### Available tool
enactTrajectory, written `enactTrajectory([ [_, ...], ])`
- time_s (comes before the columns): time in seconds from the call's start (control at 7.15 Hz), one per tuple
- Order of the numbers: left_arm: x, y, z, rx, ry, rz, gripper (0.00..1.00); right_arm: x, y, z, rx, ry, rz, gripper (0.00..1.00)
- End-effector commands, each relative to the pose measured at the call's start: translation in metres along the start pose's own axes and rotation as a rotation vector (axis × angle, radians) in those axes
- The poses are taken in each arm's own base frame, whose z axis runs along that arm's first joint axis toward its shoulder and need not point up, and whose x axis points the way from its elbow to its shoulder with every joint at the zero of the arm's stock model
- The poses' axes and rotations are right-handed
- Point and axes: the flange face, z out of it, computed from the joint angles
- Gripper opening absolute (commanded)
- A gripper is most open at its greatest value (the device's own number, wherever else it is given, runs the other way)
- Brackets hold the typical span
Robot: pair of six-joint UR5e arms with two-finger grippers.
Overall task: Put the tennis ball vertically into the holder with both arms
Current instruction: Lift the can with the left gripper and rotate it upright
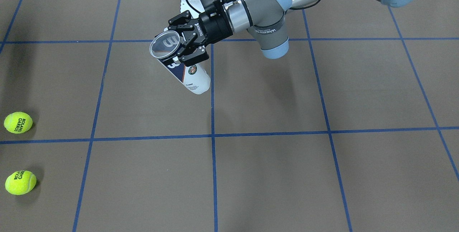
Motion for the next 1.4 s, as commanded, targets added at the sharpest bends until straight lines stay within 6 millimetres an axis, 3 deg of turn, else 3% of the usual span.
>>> enactTrajectory([
  [0.0, -0.018, 0.055, -0.017, 0.141, -0.042, -0.015, 0.67, -0.002, -0.001, -0.002, 0.003, 0.000, -0.003, 0.99],
  [0.14, -0.026, 0.082, -0.026, 0.170, -0.048, -0.016, 0.67, -0.002, -0.001, -0.002, 0.003, 0.000, -0.003, 0.99],
  [0.28, -0.026, 0.085, -0.028, 0.179, -0.057, -0.018, 0.67, -0.002, -0.001, -0.002, 0.005, 0.000, -0.004, 0.99],
  [0.56, -0.031, 0.114, -0.034, 0.158, -0.061, -0.020, 0.71, -0.003, -0.001, -0.002, 0.004, -0.006, -0.004, 0.99],
  [0.7, -0.032, 0.124, -0.036, 0.155, -0.061, -0.022, 0.88, -0.003, -0.001, -0.002, 0.004, -0.006, -0.004, 0.99],
  [0.84, -0.029, 0.125, -0.034, 0.162, -0.073, -0.029, 0.93, -0.003, -0.001, -0.002, 0.004, -0.006, -0.004, 0.99],
  [1.12, -0.007, 0.134, -0.028, 0.153, -0.051, -0.048, 0.87, -0.002, 0.000, -0.002, 0.003, -0.006, -0.002, 0.99],
  [1.26, -0.006, 0.135, -0.028, 0.153, -0.049, -0.049, 0.87, -0.002, 0.000, -0.002, 0.003, -0.006, -0.003, 0.99],
])
